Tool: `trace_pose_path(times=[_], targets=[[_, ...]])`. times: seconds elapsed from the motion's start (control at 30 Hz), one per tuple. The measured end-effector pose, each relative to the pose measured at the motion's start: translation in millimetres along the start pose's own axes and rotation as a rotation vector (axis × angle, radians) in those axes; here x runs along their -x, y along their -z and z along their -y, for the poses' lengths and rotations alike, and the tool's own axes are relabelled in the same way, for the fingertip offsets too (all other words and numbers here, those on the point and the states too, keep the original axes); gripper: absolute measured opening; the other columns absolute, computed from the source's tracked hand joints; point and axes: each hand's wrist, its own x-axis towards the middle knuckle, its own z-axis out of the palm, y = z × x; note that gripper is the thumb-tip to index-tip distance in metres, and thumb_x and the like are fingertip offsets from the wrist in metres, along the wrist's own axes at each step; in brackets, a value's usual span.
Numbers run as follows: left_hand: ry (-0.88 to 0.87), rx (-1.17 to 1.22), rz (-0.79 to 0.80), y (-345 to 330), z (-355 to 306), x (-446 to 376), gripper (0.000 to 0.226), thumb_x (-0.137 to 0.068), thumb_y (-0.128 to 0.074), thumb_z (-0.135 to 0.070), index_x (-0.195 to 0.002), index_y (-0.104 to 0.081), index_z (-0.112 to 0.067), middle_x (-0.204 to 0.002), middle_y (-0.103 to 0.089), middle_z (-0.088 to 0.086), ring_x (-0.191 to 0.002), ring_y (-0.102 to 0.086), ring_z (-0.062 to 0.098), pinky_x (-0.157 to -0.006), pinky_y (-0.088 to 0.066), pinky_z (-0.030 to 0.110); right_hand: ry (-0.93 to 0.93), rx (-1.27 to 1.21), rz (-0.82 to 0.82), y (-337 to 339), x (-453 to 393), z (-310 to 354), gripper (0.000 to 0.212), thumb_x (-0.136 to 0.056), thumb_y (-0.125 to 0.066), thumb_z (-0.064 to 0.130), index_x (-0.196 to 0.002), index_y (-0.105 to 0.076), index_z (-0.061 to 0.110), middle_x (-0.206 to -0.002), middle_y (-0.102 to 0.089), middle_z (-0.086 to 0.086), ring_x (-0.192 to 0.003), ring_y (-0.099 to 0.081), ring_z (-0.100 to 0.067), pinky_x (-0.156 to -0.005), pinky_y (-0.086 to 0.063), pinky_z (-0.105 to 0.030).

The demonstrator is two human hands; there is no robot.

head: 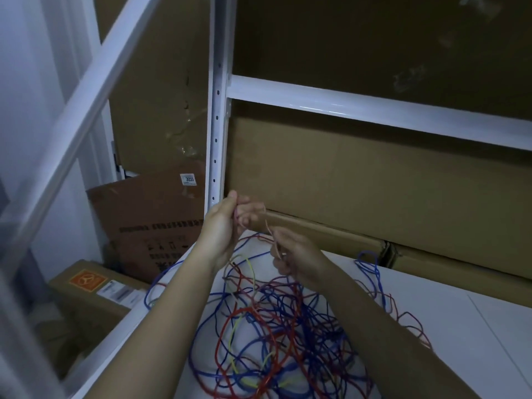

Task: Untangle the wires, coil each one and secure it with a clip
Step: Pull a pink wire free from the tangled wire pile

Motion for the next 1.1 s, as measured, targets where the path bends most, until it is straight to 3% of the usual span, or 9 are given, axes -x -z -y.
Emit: trace_pose_path(times=[0.2, 0.37, 0.5, 0.6, 0.7, 0.8, 0.9, 1.0, 1.1], targets=[[0.009, 0.347, -0.054, 19, -2, -13, 0.030, -0.106, -0.027, -0.023, -0.100, -0.048, -0.003, -0.092, -0.073, 0.016, -0.069, -0.071, 0.014, -0.053, -0.052, 0.015, 0.330, 0.832, -0.111, -1, 13, -11, 0.031, -0.105, -0.034, 0.025, -0.114, -0.060, 0.012, -0.073, -0.046, 0.011, -0.060, -0.045, 0.001, -0.061, -0.035, -0.014], [-0.042, 0.434, -0.127, 17, -5, -22, 0.032, -0.107, -0.021, -0.017, -0.111, -0.044, 0.005, -0.113, -0.060, 0.026, -0.102, -0.065, 0.030, -0.089, -0.054, 0.030, 0.328, 1.078, 0.040, -19, 23, -7, 0.032, -0.105, -0.031, 0.023, -0.128, -0.052, 0.013, -0.066, -0.033, 0.019, -0.058, -0.043, 0.022, -0.057, -0.035, -0.007], [-0.123, 0.011, -0.193, 23, 4, -27, 0.038, -0.107, -0.022, -0.016, -0.113, -0.052, 0.007, -0.108, -0.061, 0.016, -0.110, -0.060, 0.025, -0.101, -0.046, 0.030, 0.268, 0.994, 0.039, -17, 29, -5, 0.026, -0.105, -0.033, 0.022, -0.119, -0.055, 0.020, -0.053, -0.035, 0.005, -0.043, -0.037, -0.005, -0.048, -0.026, -0.018], [-0.179, -0.357, -0.126, 25, 8, -23, 0.038, -0.106, -0.026, -0.018, -0.123, -0.054, 0.000, -0.084, -0.054, 0.005, -0.078, -0.054, 0.014, -0.074, -0.044, 0.028, 0.273, 0.974, 0.059, -21, 36, -5, 0.023, -0.105, -0.036, 0.021, -0.114, -0.057, 0.020, -0.058, -0.052, 0.021, -0.050, -0.042, -0.001, -0.053, -0.031, -0.016], [-0.265, -0.712, 0.075, 25, 10, -16, 0.033, -0.106, -0.028, -0.023, -0.122, -0.053, -0.008, -0.123, -0.054, -0.004, -0.116, -0.053, 0.011, -0.101, -0.042, 0.028, 0.349, 0.917, 0.028, -25, 42, -4, 0.019, -0.103, -0.040, 0.020, -0.101, -0.060, 0.021, -0.067, -0.050, 0.010, -0.057, -0.040, -0.007, -0.059, -0.037, -0.023], [-0.279, -1.030, 0.285, 34, 16, -16, 0.035, -0.104, -0.029, -0.035, -0.115, -0.055, -0.015, -0.126, -0.059, -0.007, -0.117, -0.055, 0.011, -0.105, -0.041, 0.036, 0.421, 0.806, -0.048, -28, 51, 3, 0.021, -0.102, -0.044, 0.020, -0.092, -0.062, 0.024, -0.075, -0.057, 0.010, -0.061, -0.044, -0.008, -0.063, -0.038, -0.020], [-0.221, -1.107, 0.406, 33, 22, -9, 0.033, -0.105, -0.030, -0.031, -0.101, -0.058, -0.015, -0.100, -0.063, -0.007, -0.098, -0.059, 0.009, -0.090, -0.044, 0.026, 0.432, 0.687, -0.090, -25, 54, 10, 0.020, -0.099, -0.049, 0.015, -0.091, -0.066, 0.018, -0.073, -0.061, 0.027, -0.066, -0.053, 0.004, -0.067, -0.042, -0.015], [-0.179, -1.122, 0.417, 28, 22, -4, 0.037, -0.106, -0.029, -0.025, -0.092, -0.058, -0.008, -0.081, -0.061, -0.002, -0.078, -0.054, 0.014, -0.073, -0.039, 0.018, 0.374, 0.438, -0.149, -12, 46, 11, 0.019, -0.098, -0.049, 0.012, -0.097, -0.067, 0.008, -0.068, -0.058, 0.011, -0.061, -0.048, -0.006, -0.063, -0.041, -0.020], [-0.075, -1.009, 0.509, 28, 19, -1, 0.043, -0.105, -0.027, -0.019, -0.086, -0.060, 0.001, -0.058, -0.059, -0.001, -0.055, -0.047, 0.013, -0.065, -0.038, 0.031, 0.306, 0.300, -0.221, -2, 36, 14, 0.022, -0.099, -0.045, 0.008, -0.099, -0.067, 0.006, -0.057, -0.052, 0.015, -0.053, -0.041, -0.004, -0.059, -0.035, -0.019]])
